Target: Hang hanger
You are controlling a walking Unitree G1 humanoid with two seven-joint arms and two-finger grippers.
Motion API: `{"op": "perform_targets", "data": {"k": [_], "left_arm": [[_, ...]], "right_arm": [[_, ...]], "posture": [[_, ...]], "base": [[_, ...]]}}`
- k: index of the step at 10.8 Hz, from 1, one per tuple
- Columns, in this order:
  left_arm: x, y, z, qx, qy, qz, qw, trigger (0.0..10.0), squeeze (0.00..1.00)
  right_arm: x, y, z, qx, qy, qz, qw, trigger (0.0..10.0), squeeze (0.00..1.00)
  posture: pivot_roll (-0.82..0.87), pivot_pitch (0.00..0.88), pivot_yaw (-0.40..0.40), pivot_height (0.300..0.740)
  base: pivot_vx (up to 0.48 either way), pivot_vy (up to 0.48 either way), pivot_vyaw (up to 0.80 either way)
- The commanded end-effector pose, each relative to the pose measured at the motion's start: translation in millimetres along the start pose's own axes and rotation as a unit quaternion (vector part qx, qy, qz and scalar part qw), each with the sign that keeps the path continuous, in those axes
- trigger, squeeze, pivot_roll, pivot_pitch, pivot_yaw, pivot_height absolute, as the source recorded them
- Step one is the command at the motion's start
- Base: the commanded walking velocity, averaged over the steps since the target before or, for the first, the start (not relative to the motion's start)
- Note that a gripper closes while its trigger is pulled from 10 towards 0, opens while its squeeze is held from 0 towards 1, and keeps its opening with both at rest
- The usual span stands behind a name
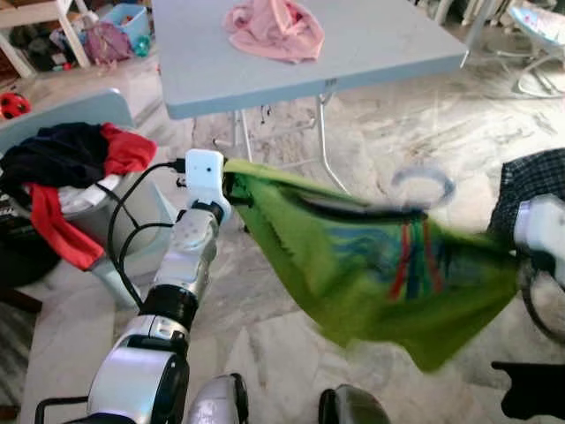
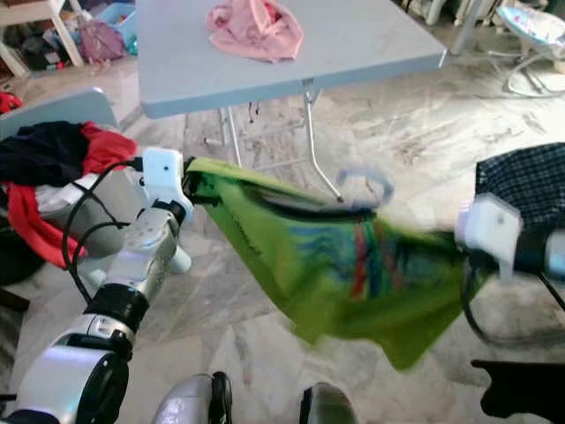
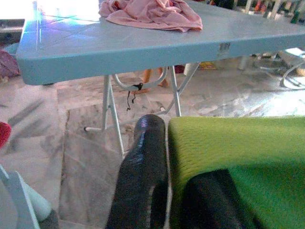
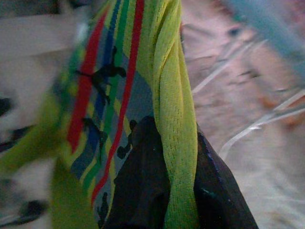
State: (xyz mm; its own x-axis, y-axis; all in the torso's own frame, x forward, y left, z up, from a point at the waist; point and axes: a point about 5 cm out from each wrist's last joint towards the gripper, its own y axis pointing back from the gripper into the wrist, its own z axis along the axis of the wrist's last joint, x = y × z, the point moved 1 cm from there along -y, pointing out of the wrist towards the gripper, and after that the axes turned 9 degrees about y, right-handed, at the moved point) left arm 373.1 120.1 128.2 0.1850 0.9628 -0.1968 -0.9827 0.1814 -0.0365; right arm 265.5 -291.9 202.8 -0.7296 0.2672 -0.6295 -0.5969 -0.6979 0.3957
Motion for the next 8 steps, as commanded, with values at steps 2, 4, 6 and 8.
{"op": "perform_targets", "data": {"k": [2, 4, 6, 8], "left_arm": [[15.3, 6.9, 4.3, -0.020, 0.011, 0.006, 1.000, 10.0, 1.00], [5.4, 4.6, 20.2, -0.067, 0.037, -0.034, 0.996, 10.0, 1.00], [-5.3, 7.8, 38.1, -0.121, 0.047, -0.077, 0.989, 10.0, 1.00], [-7.0, 13.5, 18.4, -0.086, 0.027, -0.074, 0.993, 10.0, 1.00]], "right_arm": [[-5.6, 5.1, -3.9, 0.013, 0.003, -0.046, 0.999, 10.0, 0.00], [-0.1, 0.6, -18.7, 0.065, 0.017, -0.053, 0.996, 10.0, 0.00], [-2.3, -5.7, -29.0, 0.103, 0.046, -0.068, 0.991, 10.0, 0.00], [-15.0, -13.6, -22.8, 0.076, 0.052, -0.123, 0.988, 10.0, 0.00]], "posture": [[-0.13, 0.151, 0.019, 0.740], [-0.13, 0.151, 0.018, 0.740], [-0.13, 0.153, 0.016, 0.740], [-0.13, 0.154, 0.016, 0.740]], "base": [[0.000, 0.000, 0.00], [0.000, 0.000, 0.00], [0.000, 0.000, 0.00], [0.000, 0.000, 0.00]]}}
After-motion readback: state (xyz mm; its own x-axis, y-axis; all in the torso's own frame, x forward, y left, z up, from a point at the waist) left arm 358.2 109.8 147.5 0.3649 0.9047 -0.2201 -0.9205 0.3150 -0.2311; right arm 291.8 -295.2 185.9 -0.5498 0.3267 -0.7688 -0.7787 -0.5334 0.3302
